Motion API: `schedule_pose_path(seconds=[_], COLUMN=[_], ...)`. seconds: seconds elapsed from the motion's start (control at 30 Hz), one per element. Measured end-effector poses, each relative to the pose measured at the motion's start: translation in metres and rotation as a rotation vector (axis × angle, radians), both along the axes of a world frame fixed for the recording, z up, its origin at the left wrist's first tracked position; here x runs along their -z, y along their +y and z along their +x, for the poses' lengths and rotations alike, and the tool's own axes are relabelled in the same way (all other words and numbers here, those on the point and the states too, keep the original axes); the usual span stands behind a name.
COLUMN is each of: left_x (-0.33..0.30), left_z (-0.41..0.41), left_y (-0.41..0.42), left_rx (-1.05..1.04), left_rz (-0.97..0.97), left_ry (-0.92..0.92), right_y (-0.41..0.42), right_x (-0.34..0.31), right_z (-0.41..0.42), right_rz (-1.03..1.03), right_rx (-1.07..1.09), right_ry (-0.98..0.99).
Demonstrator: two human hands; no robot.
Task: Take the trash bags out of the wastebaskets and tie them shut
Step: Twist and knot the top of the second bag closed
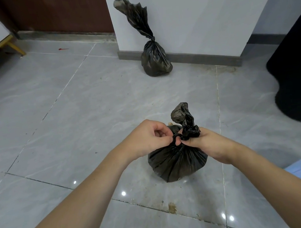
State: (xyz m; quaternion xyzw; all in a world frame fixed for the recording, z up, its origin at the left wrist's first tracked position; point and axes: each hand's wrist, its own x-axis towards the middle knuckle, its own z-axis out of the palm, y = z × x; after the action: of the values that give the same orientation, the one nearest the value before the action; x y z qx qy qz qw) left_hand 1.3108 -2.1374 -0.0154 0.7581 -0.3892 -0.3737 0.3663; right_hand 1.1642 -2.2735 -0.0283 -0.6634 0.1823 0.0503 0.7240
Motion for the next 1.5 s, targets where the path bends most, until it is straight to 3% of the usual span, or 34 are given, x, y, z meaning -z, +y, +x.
schedule_pose_path(seconds=[0.27, 0.5, 1.13, 1.37, 1.5], left_x=[0.002, 0.004, 0.001, 0.002, 0.008], left_z=[0.000, -0.004, -0.017, -0.018, -0.016], left_y=[-0.002, 0.000, -0.002, -0.009, -0.006], left_rx=[0.002, -0.044, -0.044, 0.028, 0.002], left_rz=[-0.007, -0.035, -0.073, -0.118, -0.140], left_ry=[0.015, 0.005, -0.135, -0.442, -0.701], right_y=[-0.003, -0.003, 0.005, -0.004, -0.007], right_x=[0.004, 0.015, 0.006, 0.004, 0.005], right_z=[0.001, -0.001, 0.001, 0.003, 0.002], right_rz=[-0.011, -0.001, 0.103, 0.251, 0.215], right_rx=[-0.012, 0.139, 0.185, 0.114, 0.131], right_ry=[0.016, 0.052, 0.041, 0.061, 0.107])
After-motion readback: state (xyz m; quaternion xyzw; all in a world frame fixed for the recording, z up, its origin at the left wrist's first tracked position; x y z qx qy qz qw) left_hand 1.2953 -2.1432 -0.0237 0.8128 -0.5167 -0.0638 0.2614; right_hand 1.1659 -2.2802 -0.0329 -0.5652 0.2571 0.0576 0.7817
